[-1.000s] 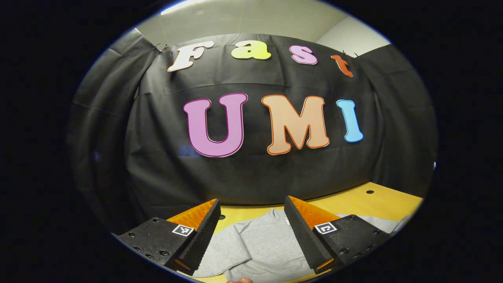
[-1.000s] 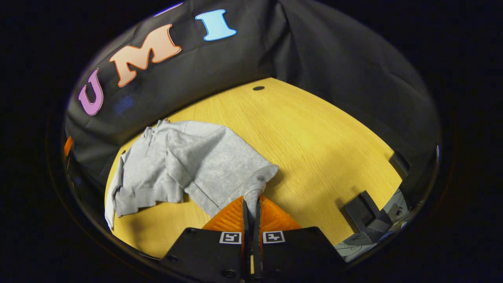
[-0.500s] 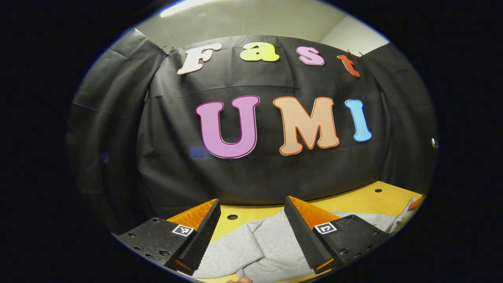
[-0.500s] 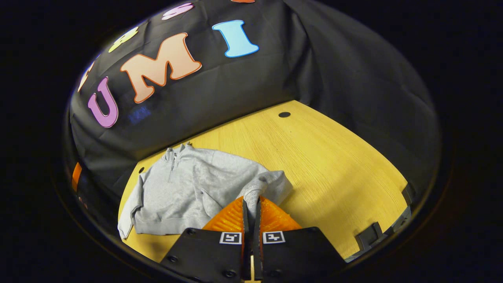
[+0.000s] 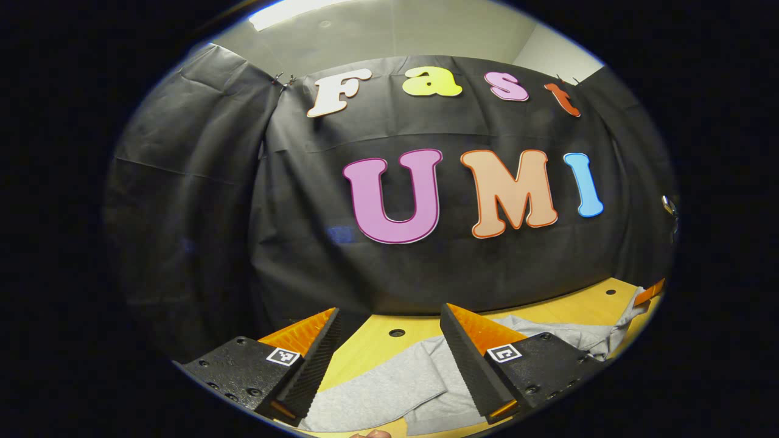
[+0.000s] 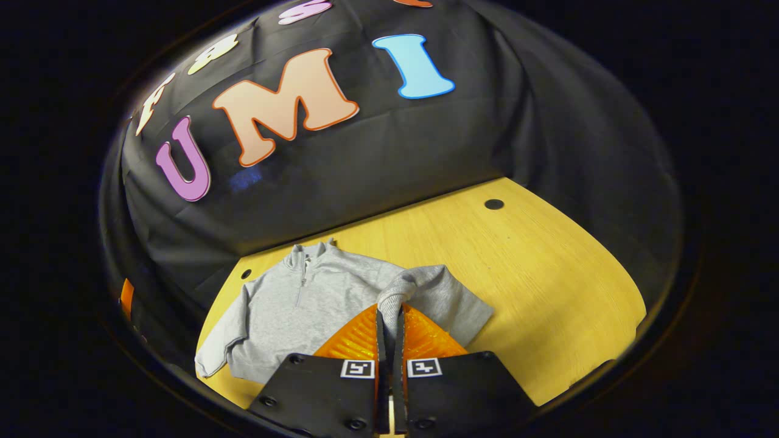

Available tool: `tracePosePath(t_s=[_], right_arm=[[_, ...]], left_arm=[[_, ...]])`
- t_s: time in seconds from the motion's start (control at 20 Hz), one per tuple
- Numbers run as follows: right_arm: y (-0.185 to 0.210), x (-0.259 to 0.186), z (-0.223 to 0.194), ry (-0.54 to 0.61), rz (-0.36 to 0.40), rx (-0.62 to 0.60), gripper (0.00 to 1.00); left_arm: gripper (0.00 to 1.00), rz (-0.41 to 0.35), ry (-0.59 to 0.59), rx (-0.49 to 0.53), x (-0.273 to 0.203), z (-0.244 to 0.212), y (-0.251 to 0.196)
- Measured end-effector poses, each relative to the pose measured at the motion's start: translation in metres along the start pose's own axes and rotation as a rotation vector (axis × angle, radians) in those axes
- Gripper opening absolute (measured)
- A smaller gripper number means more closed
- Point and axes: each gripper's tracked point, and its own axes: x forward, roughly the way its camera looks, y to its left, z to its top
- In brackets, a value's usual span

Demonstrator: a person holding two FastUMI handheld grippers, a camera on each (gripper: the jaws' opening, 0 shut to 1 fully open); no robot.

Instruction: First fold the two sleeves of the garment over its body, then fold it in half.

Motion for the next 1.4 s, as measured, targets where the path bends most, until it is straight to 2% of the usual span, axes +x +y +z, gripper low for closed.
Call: tracePosePath(t_s=[0.05, 0.1, 0.15, 0.2, 0.25, 0.3, 0.5, 0.55, 0.6, 0.65, 0.7, 0.95, 1.0, 1.05, 1.3, 1.35, 1.4], right_arm=[[0.011, 0.006, 0.003, -0.002, 0.016, -0.005, 0.05], [0.021, 0.01, 0.006, -0.003, 0.034, -0.008, 0.05], [0.032, 0.016, 0.008, -0.003, 0.051, -0.013, 0.05], [0.041, 0.02, 0.009, -0.005, 0.067, -0.017, 0.05], [0.052, 0.025, 0.013, -0.009, 0.085, -0.014, 0.05], [0.062, 0.03, 0.015, -0.011, 0.102, -0.009, 0.05], [0.101, 0.052, 0.019, -0.008, 0.153, -0.002, 0.05], [0.111, 0.056, 0.02, -0.007, 0.169, -0.012, 0.05], [0.122, 0.059, 0.021, -0.005, 0.183, -0.027, 0.05], [0.133, 0.063, 0.019, -0.002, 0.199, -0.045, 0.05], [0.145, 0.067, 0.02, 0.001, 0.216, -0.066, 0.05], [0.205, 0.079, 0.006, 0.021, 0.294, -0.131, 0.05], [0.217, 0.083, 0.003, 0.025, 0.306, -0.139, 0.05], [0.226, 0.085, -0.001, 0.033, 0.317, -0.148, 0.05], [0.279, 0.098, -0.019, 0.062, 0.367, -0.167, 0.05], [0.291, 0.1, -0.023, 0.064, 0.378, -0.171, 0.05], [0.302, 0.104, -0.025, 0.066, 0.387, -0.181, 0.05]], left_arm=[[0.95, 0.011, 0.001, 0.003, -0.002, -0.001, 0.006], [1.0, 0.022, 0.002, 0.008, -0.004, 0.0, 0.012], [1.0, 0.033, 0.003, 0.014, -0.007, -0.001, 0.017], [0.95, 0.044, 0.002, 0.021, -0.009, 0.0, 0.023], [1.0, 0.056, 0.003, 0.027, -0.011, -0.001, 0.03], [0.95, 0.07, 0.007, 0.032, -0.013, -0.002, 0.036], [0.95, 0.124, 0.025, 0.04, -0.023, -0.006, 0.058], [1.0, 0.136, 0.026, 0.04, -0.026, -0.006, 0.063], [0.95, 0.148, 0.028, 0.041, -0.029, -0.007, 0.067], [1.0, 0.161, 0.032, 0.042, -0.033, -0.008, 0.073], [0.95, 0.173, 0.036, 0.041, -0.035, -0.009, 0.078], [0.95, 0.251, 0.059, 0.04, -0.051, -0.018, 0.11], [1.0, 0.269, 0.063, 0.039, -0.055, -0.019, 0.117], [0.95, 0.285, 0.067, 0.038, -0.059, -0.021, 0.125], [0.95, 0.355, 0.097, 0.042, -0.076, -0.031, 0.158], [1.0, 0.367, 0.101, 0.041, -0.08, -0.032, 0.164], [1.0, 0.378, 0.106, 0.041, -0.083, -0.035, 0.17]])
